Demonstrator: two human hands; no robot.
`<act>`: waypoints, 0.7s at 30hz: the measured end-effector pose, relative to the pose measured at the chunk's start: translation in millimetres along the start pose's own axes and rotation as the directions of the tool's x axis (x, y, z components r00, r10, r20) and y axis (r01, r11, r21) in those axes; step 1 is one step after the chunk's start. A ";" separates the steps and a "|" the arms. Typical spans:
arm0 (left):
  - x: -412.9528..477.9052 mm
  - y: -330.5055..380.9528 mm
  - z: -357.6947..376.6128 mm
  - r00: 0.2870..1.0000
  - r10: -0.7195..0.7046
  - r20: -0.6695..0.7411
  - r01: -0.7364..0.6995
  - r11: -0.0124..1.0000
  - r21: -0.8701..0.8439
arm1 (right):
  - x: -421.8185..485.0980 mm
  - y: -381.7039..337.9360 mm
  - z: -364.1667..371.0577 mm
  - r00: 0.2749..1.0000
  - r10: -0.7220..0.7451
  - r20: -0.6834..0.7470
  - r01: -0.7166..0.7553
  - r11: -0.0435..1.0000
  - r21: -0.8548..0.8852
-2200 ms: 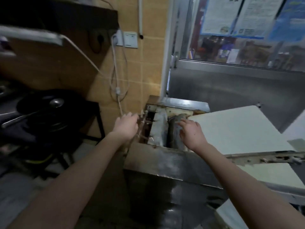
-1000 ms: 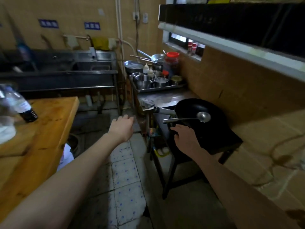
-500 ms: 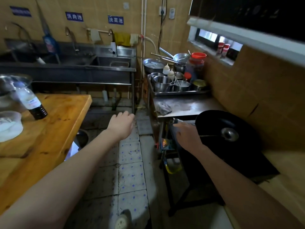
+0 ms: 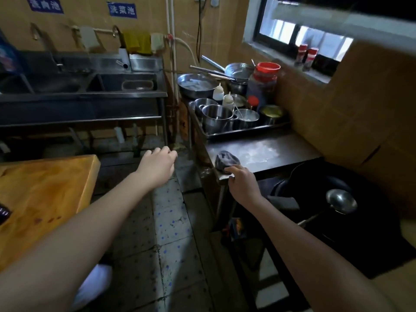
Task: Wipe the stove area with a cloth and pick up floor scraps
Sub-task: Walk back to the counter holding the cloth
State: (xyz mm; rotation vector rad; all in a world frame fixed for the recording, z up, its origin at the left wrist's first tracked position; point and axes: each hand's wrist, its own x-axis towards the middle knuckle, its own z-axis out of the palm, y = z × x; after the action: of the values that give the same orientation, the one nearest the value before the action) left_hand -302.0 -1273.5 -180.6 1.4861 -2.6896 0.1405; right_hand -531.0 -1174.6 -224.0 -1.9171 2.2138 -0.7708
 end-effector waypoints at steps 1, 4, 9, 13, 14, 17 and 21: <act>8.3 -3.5 5.7 1.000 0.016 0.025 -0.016 1.000 0.001 | 6.0 -1.5 7.0 1.000 0.010 -0.003 -0.010 1.000 0.003; 30.9 -13.1 23.5 0.997 0.039 0.068 -0.038 0.999 -0.011 | 22.7 1.0 25.5 0.999 0.004 0.049 -0.001 0.998 -0.056; 72.2 -30.4 40.7 0.994 0.032 0.105 -0.029 0.999 -0.029 | 58.3 15.9 43.1 0.991 0.097 0.097 -0.087 0.991 -0.100; 109.0 -42.0 55.8 0.991 0.042 0.127 -0.040 0.999 -0.017 | 88.5 32.2 57.8 0.973 0.192 0.126 -0.178 0.977 -0.120; 118.7 -44.3 60.1 0.990 0.046 0.135 -0.043 0.999 -0.022 | 96.5 35.9 62.2 0.967 0.222 0.123 -0.209 0.972 -0.107; 148.0 -50.7 75.1 0.988 0.052 0.148 -0.048 0.998 -0.030 | 123.2 46.2 77.7 0.950 0.287 0.126 -0.279 0.957 -0.075; 188.5 -53.7 94.9 0.982 0.067 0.179 -0.065 0.998 -0.018 | 159.2 65.5 100.5 0.929 0.320 0.183 -0.305 0.946 -0.107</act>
State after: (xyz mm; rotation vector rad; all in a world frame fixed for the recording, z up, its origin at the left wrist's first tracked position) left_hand -358.0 -1471.1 -253.2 1.4737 -2.8756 -0.0082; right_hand -579.9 -1351.4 -301.9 -1.5317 2.3665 -0.4308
